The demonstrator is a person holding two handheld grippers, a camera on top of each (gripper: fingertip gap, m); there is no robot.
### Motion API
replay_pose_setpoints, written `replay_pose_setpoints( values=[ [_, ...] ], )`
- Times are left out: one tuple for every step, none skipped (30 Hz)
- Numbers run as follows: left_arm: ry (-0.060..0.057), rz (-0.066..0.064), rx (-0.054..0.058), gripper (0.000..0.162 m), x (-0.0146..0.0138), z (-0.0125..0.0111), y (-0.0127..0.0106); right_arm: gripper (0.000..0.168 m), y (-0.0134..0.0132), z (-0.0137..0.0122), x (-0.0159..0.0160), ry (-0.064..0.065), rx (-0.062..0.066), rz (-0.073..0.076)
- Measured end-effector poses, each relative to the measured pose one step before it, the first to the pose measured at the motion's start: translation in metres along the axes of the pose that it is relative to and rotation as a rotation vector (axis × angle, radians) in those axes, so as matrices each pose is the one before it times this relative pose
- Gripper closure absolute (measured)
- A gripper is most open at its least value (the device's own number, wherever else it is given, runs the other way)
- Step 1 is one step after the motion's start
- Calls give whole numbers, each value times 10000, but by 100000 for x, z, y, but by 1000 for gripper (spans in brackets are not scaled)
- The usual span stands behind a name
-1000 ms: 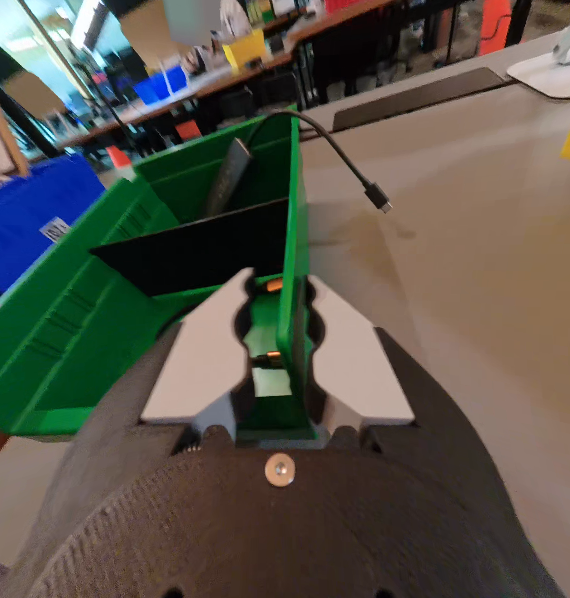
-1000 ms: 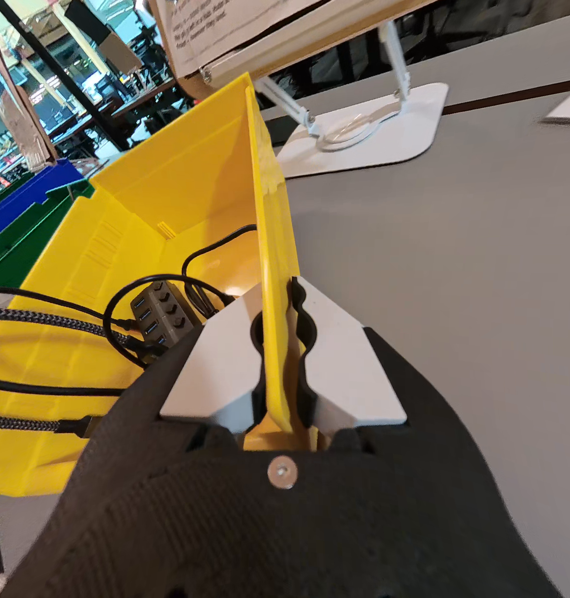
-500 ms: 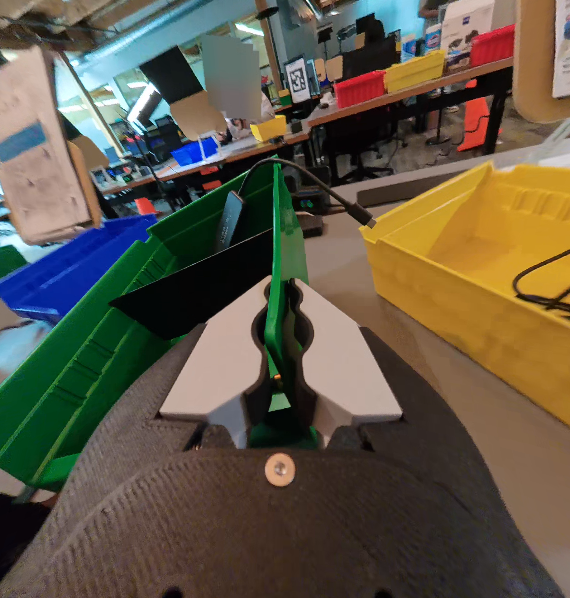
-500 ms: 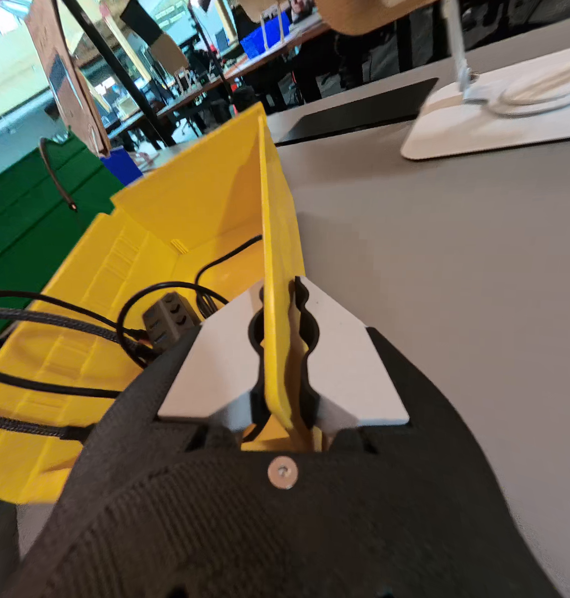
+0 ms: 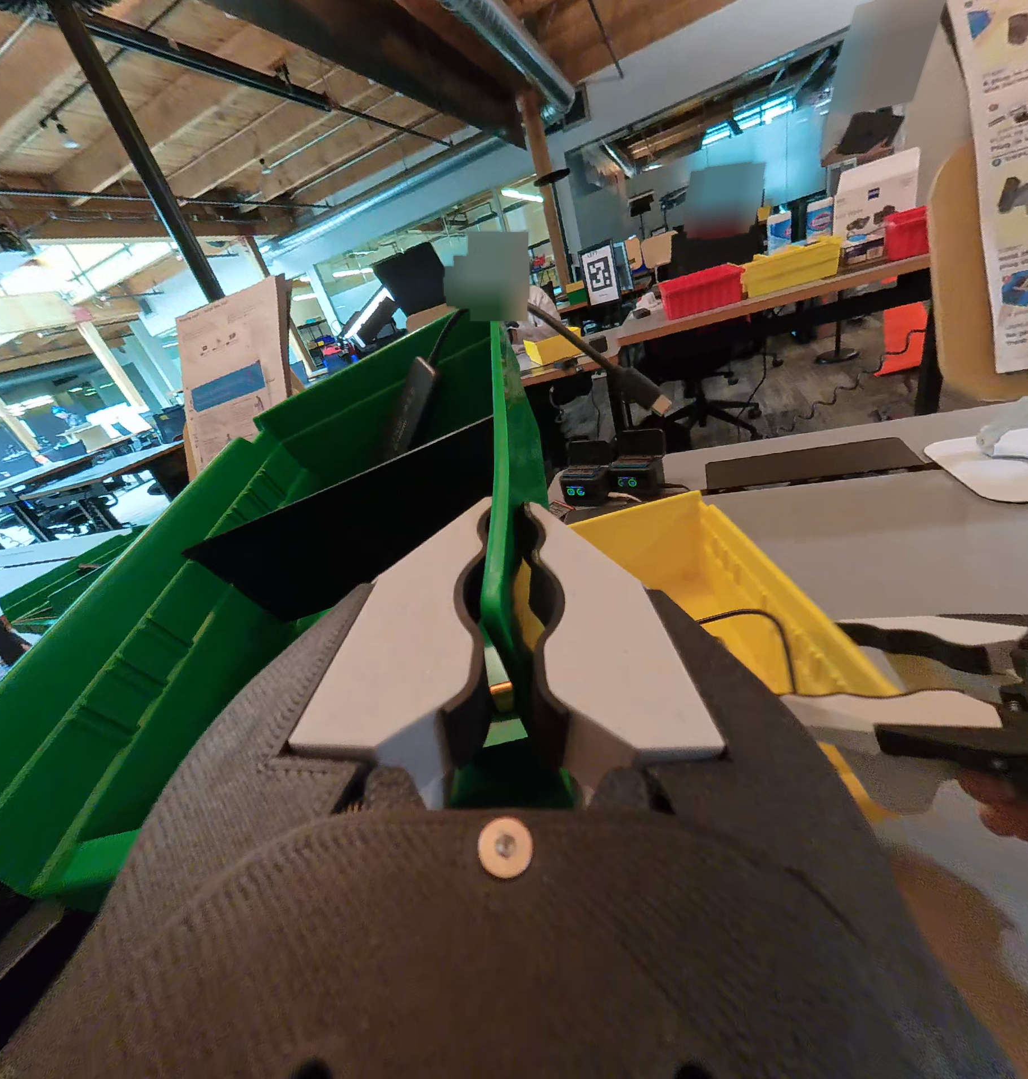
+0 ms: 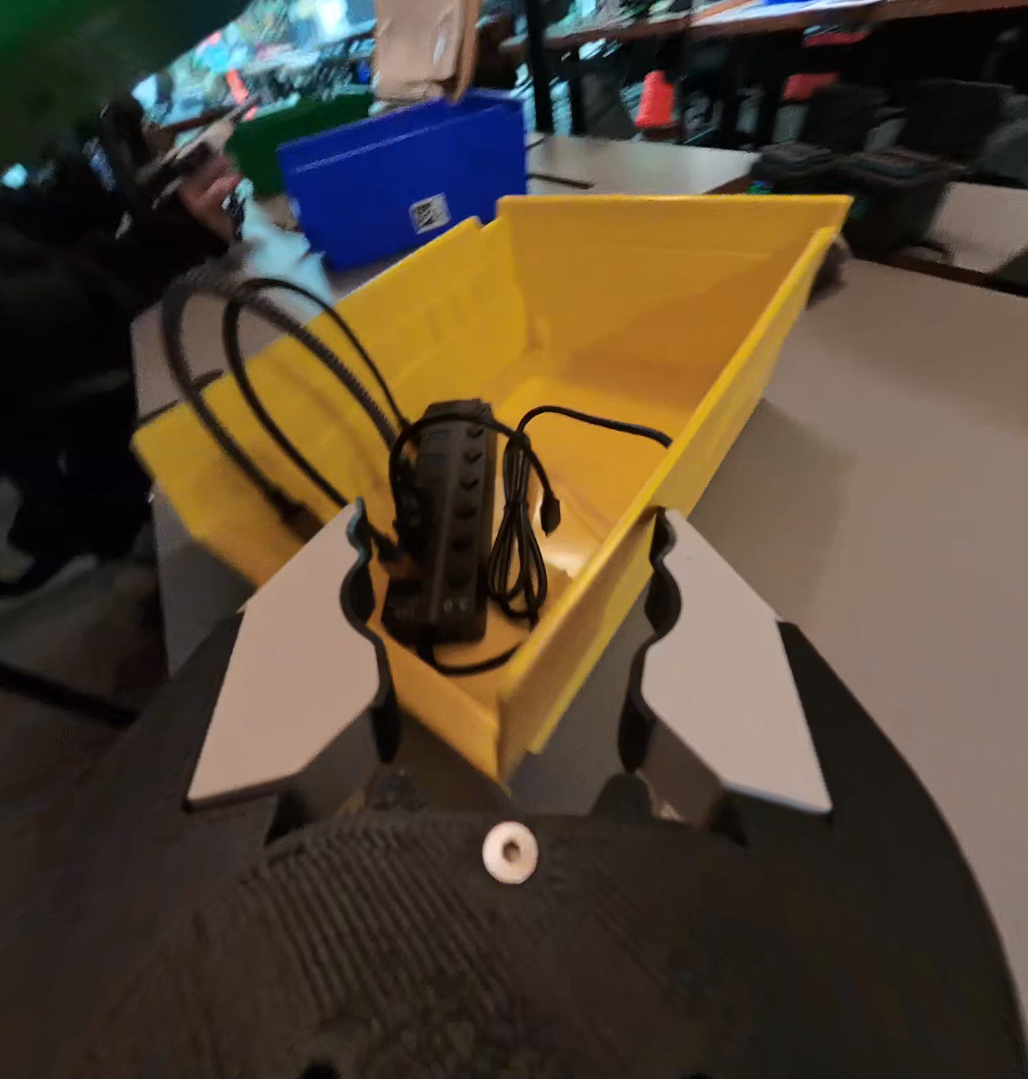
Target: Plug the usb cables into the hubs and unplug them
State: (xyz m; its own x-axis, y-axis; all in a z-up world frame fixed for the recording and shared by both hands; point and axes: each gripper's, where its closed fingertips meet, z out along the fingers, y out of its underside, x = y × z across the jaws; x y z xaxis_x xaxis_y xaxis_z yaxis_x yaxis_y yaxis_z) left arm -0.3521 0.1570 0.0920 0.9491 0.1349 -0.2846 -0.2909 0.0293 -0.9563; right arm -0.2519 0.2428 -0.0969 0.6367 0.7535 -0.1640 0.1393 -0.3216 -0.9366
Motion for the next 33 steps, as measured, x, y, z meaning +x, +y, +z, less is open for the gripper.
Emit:
replay_pose_setpoints(
  values=[
    [115,-2,18,162,277,-119,-215,75,-11,-446,-1043,-470,-150,-356],
    [136,-17,26,162,355,-107,-247,77,-133,-795,-658,-331,-29,-304],
    [176,-29,22,162,487,-73,-281,77,-215,-1085,-190,-130,74,-299],
    [193,-21,48,162,597,-59,-333,77,-165,-1349,54,-77,77,-333],
    [224,-27,68,162,733,-44,-386,77,-6,-1577,307,-22,23,-347],
    [259,-14,84,162,899,-37,-445,77,170,-1760,586,83,3,-357],
    [276,13,83,162,1057,-12,-497,77,355,-1924,915,204,-2,-361],
    [248,96,5,162,1205,40,-434,77,552,-2066,1265,360,14,-352],
    [297,169,-14,162,1437,95,-407,79,721,-2172,1607,485,63,-338],
    [347,196,-7,162,1665,150,-402,82,966,-2244,1848,577,87,-275],
    [321,260,30,162,1774,189,-456,85,1175,-2284,2081,685,134,-85],
    [346,270,31,162,1896,231,-486,93,1182,-2145,2005,604,212,123],
    [405,238,79,162,2016,260,-567,103,1126,-1901,1613,319,154,231],
    [425,209,120,162,2084,298,-624,105,1114,-1644,1337,149,-5,333],
    [433,165,131,162,2092,374,-653,104,866,-1331,1199,123,-84,499],
    [463,97,172,162,2123,467,-672,103,463,-1053,983,93,-69,660],
    [504,68,184,162,2140,574,-588,100,-16,-849,677,11,35,727],
    [512,37,173,162,2094,721,-438,100,-365,-690,272,-100,188,676],
    [540,-35,89,161,2069,856,-147,100,-392,-548,13,-132,254,524],
    [586,-20,-22,161,2051,974,106,101,-73,-479,28,-31,166,349],
    [557,-6,-91,161,1883,1015,297,102,283,-429,185,124,19,192],
    [518,-102,-71,161,1699,1019,408,103,461,-440,427,291,-87,37],
    [506,-154,-35,161,1495,1031,553,104,441,-469,659,439,-129,-92],
    [517,-149,-44,161,1343,1054,697,106,317,-548,796,494,-117,-151],
    [448,-86,-28,160,1122,1037,730,107,155,-638,820,466,-50,-123],
    [370,-59,-5,160,945,976,655,107,43,-727,787,395,33,-42],
    [339,-74,-12,160,880,936,587,108,12,-756,723,312,73,51],
    [288,-41,6,160,789,879,515,108,60,-770,671,253,60,131],
    [214,49,112,160,768,769,338,109,131,-731,672,245,37,188],
    [-201,292,230,159,313,603,91,109,166,-692,675,248,29,213],
    [-68,55,164,159,419,568,109,109,199,-652,610,220,19,214],
    [96,-75,82,159,520,585,213,109,238,-591,531,188,-5,202],
    [-29,46,65,159,312,549,193,109,251,-535,430,160,-22,173]
  ],
)
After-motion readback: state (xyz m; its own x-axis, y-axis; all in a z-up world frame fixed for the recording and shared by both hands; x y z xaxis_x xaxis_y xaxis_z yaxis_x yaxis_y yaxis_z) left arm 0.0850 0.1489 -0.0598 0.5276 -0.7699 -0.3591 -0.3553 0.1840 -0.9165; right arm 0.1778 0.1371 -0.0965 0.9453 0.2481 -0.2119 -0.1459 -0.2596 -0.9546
